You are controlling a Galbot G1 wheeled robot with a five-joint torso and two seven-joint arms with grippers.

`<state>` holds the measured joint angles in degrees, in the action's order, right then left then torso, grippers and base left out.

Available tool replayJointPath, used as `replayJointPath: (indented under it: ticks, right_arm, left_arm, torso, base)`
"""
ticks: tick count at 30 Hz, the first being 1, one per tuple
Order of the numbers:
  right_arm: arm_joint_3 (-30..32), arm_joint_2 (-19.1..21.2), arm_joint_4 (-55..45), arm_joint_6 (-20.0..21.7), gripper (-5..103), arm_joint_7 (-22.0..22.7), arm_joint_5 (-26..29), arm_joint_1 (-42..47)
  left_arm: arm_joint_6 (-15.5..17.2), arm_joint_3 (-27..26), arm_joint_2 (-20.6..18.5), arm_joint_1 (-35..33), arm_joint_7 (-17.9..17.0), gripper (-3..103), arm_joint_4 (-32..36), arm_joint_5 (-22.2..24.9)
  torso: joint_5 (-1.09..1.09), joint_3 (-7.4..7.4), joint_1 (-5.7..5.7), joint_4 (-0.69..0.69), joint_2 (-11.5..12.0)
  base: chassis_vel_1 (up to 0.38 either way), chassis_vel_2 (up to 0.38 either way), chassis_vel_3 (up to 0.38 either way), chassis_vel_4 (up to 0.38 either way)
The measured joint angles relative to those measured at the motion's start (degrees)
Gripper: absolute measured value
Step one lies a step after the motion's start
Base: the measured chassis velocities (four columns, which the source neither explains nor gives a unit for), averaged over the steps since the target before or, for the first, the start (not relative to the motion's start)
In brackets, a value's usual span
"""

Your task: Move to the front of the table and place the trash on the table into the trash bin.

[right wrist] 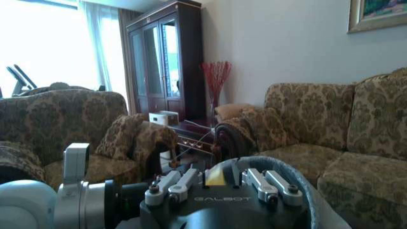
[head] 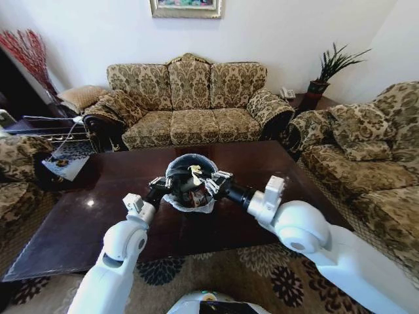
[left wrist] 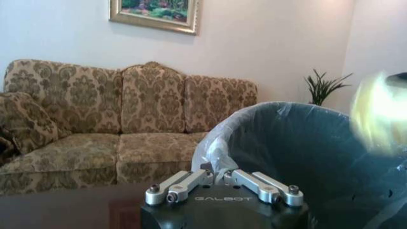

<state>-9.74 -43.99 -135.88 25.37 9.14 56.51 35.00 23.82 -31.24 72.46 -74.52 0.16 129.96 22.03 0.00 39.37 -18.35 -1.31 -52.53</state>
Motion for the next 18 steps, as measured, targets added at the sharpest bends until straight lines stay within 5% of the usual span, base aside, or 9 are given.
replayJointPath:
  ticks: [7,9,18]
  right_arm:
    - [0.74,0.08,1.68,-0.61,55,0.88,-0.53,-0.18]
    - [0.94,0.09,1.76,-0.81,55,1.11,-0.59,-0.17]
    - [6.25,1.1,0.94,-4.29,93,7.37,-6.53,3.61]
  left_arm:
    - [0.24,-0.07,-0.1,0.51,0.22,2,0.06,0.11]
    - [0.25,-0.07,-0.06,0.52,0.22,2,0.08,0.11]
    - [0.21,-1.15,0.03,0.46,-0.29,2,0.73,0.76]
  torso:
    - [0.0,0.0,0.0,0.02,0.0]
    - [0.0,0.0,0.0,0.02,0.0]
    - [0.0,0.0,0.0,0.02,0.0]
  base:
    - [0.0,0.0,0.0,0.0]
    - [0.0,0.0,0.0,0.0]
    - [0.0,0.0,0.0,0.0]
